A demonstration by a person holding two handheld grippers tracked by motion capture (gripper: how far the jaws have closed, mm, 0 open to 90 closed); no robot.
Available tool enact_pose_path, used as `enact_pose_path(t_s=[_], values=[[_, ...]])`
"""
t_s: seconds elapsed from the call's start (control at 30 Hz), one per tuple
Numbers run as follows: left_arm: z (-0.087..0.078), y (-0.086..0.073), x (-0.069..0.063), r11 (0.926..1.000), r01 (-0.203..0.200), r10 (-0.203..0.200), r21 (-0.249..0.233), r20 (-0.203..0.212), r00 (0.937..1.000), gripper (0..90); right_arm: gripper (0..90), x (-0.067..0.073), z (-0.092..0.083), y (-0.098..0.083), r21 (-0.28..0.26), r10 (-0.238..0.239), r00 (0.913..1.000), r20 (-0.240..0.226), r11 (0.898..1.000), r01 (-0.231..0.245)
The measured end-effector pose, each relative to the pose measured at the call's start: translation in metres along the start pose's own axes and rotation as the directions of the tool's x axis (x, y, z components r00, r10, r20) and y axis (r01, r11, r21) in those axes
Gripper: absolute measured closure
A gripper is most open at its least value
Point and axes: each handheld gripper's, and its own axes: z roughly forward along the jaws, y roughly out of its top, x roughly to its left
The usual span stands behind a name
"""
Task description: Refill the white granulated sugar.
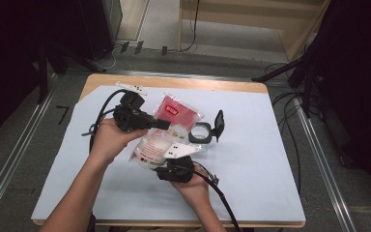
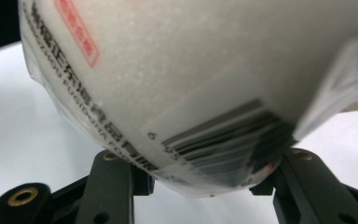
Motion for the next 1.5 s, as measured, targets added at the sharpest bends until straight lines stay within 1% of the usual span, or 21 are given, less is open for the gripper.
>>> enact_pose_path(t_s=[0.07, 0.1, 0.23, 0.27, 0.37, 0.43, 0.47, 0.53, 0.6, 0.7, 0.8, 0.87, 0.97, 1.07, 1.2, 1.27, 1.3, 1.33, 1.4, 1.43, 1.5], values=[[0.001, 0.000, -0.001, 0.9997, -0.023, 0.023, 0.002, -0.007, 0.9997, 87.4, 54.5, 0.000, -0.001, 0.001, 0.000, 0.008, 0.9999, -0.010, 1.000, -0.008], [0.001, 0.000, -0.001, 0.9996, -0.030, 0.030, 0.003, 0.000, 0.9996, 87.4, 54.5, 0.001, -0.001, 0.001, 0.001, 0.009, 0.9998, -0.015, 1.000, -0.009], [0.004, -0.001, -0.002, 0.9974, -0.072, 0.072, -0.001, -0.018, 0.9972, 86.5, 54.6, 0.003, -0.002, 0.002, -0.003, 0.027, 0.9980, -0.057, 1.000, -0.027], [0.005, -0.001, -0.002, 0.9981, -0.062, 0.062, -0.007, -0.016, 0.9980, 86.3, 54.7, 0.003, -0.002, 0.003, -0.002, 0.026, 0.9979, -0.060, 1.000, -0.026], [0.009, -0.003, -0.002, 0.9971, -0.072, 0.072, -0.022, -0.021, 0.9972, 85.1, 55.7, 0.004, -0.002, 0.005, 0.003, 0.034, 0.9967, -0.074, 0.999, -0.033], [0.013, -0.004, -0.002, 0.9976, -0.066, 0.065, -0.020, -0.021, 0.9976, 83.5, 56.7, 0.005, -0.002, 0.006, 0.004, 0.025, 0.9969, -0.075, 1.000, -0.025], [0.016, -0.004, -0.003, 0.9976, -0.069, 0.069, -0.005, -0.030, 0.9972, 82.1, 57.4, 0.007, -0.003, 0.007, 0.004, 0.019, 0.9970, -0.075, 1.000, -0.018], [0.020, -0.004, -0.003, 0.9980, -0.063, 0.063, -0.001, -0.038, 0.9973, 79.8, 58.6, 0.009, -0.003, 0.009, 0.000, 0.012, 0.9963, -0.085, 1.000, -0.012], [0.022, -0.004, -0.004, 0.9982, -0.060, 0.060, 0.004, -0.041, 0.9974, 79.8, 59.1, 0.011, -0.003, 0.011, 0.000, 0.004, 0.9963, -0.086, 1.000, -0.004], [0.025, -0.004, -0.006, 0.9986, -0.053, 0.053, 0.001, -0.042, 0.9977, 80.9, 59.4, 0.012, -0.003, 0.011, -0.002, 0.009, 0.9969, -0.078, 1.000, -0.010], [0.027, -0.003, -0.006, 0.9995, -0.027, 0.028, 0.015, -0.044, 0.9987, 81.1, 59.3, 0.012, -0.002, 0.010, 0.001, 0.019, 0.9970, -0.075, 1.000, -0.019], [0.028, -0.002, -0.005, 0.9999, -0.010, 0.010, 0.010, -0.039, 0.9992, 81.1, 59.3, 0.012, -0.002, 0.010, 0.000, 0.027, 0.9964, -0.081, 1.000, -0.027], [0.028, -0.003, -0.005, 0.9998, 0.018, -0.019, -0.011, -0.052, 0.9985, 83.4, 58.6, 0.013, 0.000, 0.010, -0.005, 0.037, 0.9964, -0.077, 0.999, -0.037], [0.026, -0.003, -0.005, 0.9983, 0.042, -0.044, -0.041, -0.054, 0.9976, 84.9, 55.0, 0.014, 0.001, 0.012, -0.013, 0.048, 0.9976, -0.050, 0.999, -0.049], [0.025, -0.003, -0.009, 0.9975, 0.053, -0.056, -0.046, -0.051, 0.9971, 85.1, 53.7, 0.019, 0.002, 0.014, -0.019, 0.068, 0.9975, -0.016, 0.997, -0.068], [0.025, -0.002, -0.011, 0.9983, 0.044, -0.046, -0.039, -0.065, 0.9968, 84.7, 55.1, 0.021, 0.002, 0.015, -0.020, 0.083, 0.9964, -0.017, 0.996, -0.084], [0.026, -0.002, -0.012, 0.9987, 0.043, -0.045, -0.026, -0.074, 0.9962, 84.6, 56.7, 0.022, 0.003, 0.015, -0.016, 0.084, 0.9964, -0.010, 0.996, -0.084], [0.027, -0.002, -0.012, 0.9990, 0.040, -0.041, -0.019, -0.070, 0.9967, 84.0, 57.3, 0.023, 0.005, 0.016, -0.010, 0.085, 0.9964, -0.008, 0.996, -0.085], [0.028, -0.002, -0.012, 0.9997, 0.026, -0.026, -0.003, -0.074, 0.9969, 83.0, 58.6, 0.023, 0.007, 0.017, 0.001, 0.095, 0.9950, -0.032, 0.995, -0.095], [0.027, -0.001, -0.013, 0.9998, 0.018, -0.017, 0.010, -0.087, 0.9961, 82.6, 59.0, 0.023, 0.008, 0.016, -0.002, 0.099, 0.9942, -0.042, 0.995, -0.099], [0.027, -0.002, -0.013, 1.0000, 0.000, 0.001, 0.009, -0.089, 0.9961, 81.4, 59.4, 0.022, 0.008, 0.017, -0.008, 0.114, 0.9912, -0.068, 0.993, -0.115]])
